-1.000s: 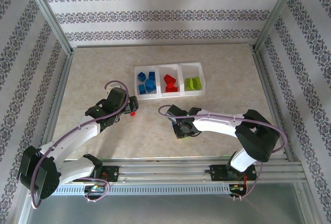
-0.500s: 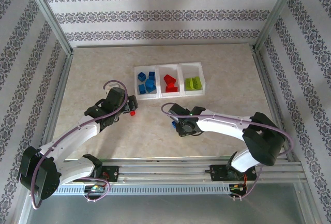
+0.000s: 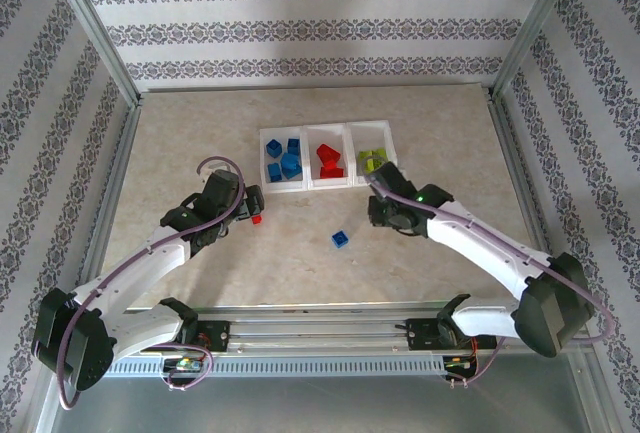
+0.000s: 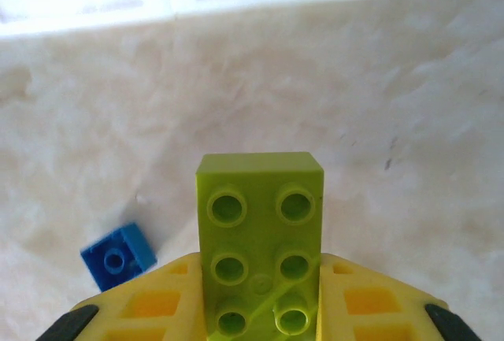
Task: Sort the legos into containers by color
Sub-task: Place the lego in the container.
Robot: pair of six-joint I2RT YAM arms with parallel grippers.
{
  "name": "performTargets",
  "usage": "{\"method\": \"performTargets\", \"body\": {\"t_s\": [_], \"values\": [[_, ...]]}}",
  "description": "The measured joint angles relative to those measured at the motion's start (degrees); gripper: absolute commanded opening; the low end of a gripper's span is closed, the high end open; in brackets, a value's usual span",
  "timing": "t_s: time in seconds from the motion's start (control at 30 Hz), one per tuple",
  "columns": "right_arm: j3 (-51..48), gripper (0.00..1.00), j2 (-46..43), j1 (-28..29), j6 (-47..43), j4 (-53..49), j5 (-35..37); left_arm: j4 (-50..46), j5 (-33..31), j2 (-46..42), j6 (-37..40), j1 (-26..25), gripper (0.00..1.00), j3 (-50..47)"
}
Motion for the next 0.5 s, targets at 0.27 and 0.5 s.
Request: {"method": "performTargets", "body": {"t_s": [0.27, 0.5], "values": [[10.23, 0.28, 5.77, -7.37, -5.27, 0.76, -0.02, -0.09, 0.22, -0.55, -0.02, 0.0, 1.0, 0.0], [20.24, 0.29, 16.87, -9.73, -9.25, 2.82, -0.72, -0.63, 0.57, -1.27, -0.02, 0.0, 1.0, 0.0]]}}
